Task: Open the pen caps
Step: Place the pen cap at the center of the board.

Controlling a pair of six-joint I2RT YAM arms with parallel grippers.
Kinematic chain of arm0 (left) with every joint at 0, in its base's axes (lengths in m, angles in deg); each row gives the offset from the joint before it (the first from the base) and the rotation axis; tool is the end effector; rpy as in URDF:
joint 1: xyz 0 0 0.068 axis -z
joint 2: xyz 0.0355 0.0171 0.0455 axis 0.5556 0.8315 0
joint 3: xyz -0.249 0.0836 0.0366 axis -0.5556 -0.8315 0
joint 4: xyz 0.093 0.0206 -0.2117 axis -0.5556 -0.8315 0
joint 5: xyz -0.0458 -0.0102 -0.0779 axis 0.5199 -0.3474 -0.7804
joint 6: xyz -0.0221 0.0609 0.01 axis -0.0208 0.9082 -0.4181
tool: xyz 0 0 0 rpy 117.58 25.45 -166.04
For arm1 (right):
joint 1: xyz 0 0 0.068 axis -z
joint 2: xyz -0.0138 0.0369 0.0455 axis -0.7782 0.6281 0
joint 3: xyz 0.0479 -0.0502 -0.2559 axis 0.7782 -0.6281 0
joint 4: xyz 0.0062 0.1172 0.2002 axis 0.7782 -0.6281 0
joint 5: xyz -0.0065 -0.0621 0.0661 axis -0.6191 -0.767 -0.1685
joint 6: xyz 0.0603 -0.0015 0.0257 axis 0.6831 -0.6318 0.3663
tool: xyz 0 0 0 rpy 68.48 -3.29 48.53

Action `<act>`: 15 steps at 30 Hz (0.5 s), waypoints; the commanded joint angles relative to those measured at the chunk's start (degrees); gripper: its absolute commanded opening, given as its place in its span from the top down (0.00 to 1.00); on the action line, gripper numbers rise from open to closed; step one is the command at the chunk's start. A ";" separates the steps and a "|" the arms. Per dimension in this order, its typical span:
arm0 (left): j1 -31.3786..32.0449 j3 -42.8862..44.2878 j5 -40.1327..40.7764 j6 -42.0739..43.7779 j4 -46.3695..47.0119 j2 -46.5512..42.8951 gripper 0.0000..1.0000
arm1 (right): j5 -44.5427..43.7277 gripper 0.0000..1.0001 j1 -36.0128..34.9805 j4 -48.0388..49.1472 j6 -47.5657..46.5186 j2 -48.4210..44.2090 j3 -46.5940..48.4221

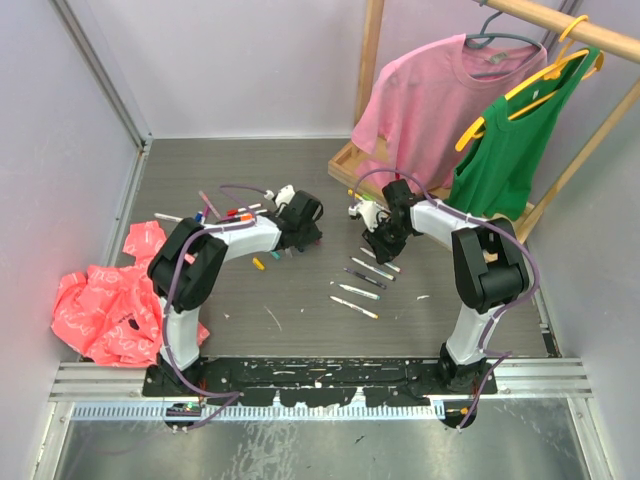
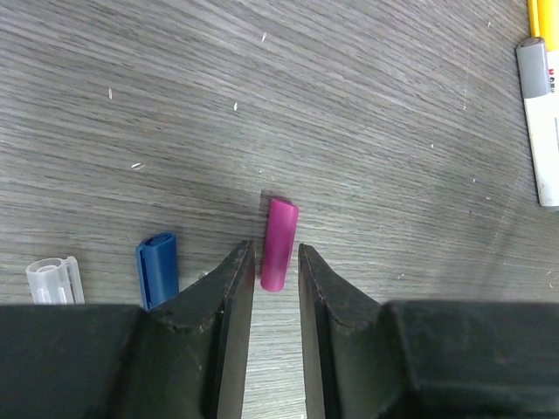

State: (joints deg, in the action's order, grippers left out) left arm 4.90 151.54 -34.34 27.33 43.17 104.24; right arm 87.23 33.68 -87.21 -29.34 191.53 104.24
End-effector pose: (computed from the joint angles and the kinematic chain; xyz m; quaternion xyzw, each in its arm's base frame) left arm 0.3173 -0.2382 0.1589 -0.2135 0.9116 -0.1795 0.3020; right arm 0.2971 0.1108 0.1585 -0.4607 0.8625 0.1404 0.1555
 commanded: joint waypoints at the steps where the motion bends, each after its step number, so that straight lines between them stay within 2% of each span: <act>1: -0.12 -0.46 0.33 1.29 0.39 -4.74 0.72 | 0.70 0.73 -0.13 -0.34 0.01 -0.40 1.57; 7: -0.15 -4.37 -2.27 1.51 3.58 -10.47 0.64 | 0.99 0.71 -0.10 -0.51 0.51 -1.57 1.91; 15: -0.09 -13.03 -13.13 8.01 14.60 -21.70 0.53 | 0.74 0.65 -0.08 0.43 2.04 -6.49 1.90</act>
State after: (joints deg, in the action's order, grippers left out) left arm 4.88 141.51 -41.18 30.35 49.29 88.77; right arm 87.54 33.68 -87.58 -28.48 190.52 104.37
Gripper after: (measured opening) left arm 0.455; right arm 0.338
